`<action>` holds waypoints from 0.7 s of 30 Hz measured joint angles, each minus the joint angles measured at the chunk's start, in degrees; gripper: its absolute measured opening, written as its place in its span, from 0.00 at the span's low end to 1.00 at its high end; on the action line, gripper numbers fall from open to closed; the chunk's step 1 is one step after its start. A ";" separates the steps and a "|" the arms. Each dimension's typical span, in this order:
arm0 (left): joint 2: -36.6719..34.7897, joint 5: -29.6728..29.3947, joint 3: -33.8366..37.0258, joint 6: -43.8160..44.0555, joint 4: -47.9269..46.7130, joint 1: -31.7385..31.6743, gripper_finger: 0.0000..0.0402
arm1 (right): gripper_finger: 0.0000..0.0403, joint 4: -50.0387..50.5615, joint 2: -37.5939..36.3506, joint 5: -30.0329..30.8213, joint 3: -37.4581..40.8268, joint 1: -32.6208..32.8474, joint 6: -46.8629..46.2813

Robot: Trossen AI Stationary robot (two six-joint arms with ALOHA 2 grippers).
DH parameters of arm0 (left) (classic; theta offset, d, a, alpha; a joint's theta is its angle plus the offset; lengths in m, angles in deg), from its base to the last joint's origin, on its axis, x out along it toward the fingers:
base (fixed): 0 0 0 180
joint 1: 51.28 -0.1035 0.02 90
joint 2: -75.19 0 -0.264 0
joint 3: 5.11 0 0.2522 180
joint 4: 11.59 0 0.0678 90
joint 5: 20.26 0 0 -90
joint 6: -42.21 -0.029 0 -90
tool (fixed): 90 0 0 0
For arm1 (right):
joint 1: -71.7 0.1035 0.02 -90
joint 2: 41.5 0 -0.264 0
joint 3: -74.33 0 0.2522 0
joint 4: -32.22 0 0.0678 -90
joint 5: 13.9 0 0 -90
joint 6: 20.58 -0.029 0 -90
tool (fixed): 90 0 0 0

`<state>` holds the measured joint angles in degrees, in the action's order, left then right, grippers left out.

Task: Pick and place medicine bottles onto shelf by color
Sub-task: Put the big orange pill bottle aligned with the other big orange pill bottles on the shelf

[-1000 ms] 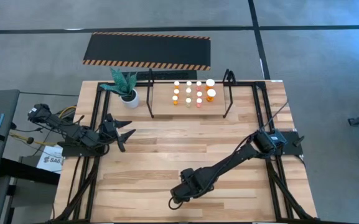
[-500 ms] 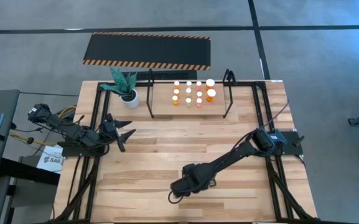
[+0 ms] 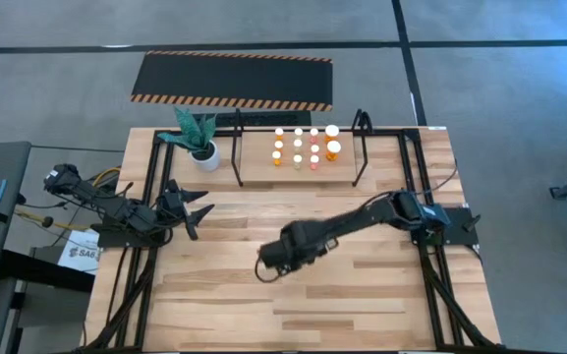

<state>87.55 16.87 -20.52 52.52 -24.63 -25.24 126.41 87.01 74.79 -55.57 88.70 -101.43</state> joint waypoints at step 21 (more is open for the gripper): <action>0.02 0.01 0.00 -0.01 0.01 0.00 0.52 | 0.56 -4.36 -20.65 5.15 19.47 -28.06 28.41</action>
<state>87.57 16.88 -20.52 52.51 -24.62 -25.24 122.05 66.36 79.94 -36.10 60.64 -73.02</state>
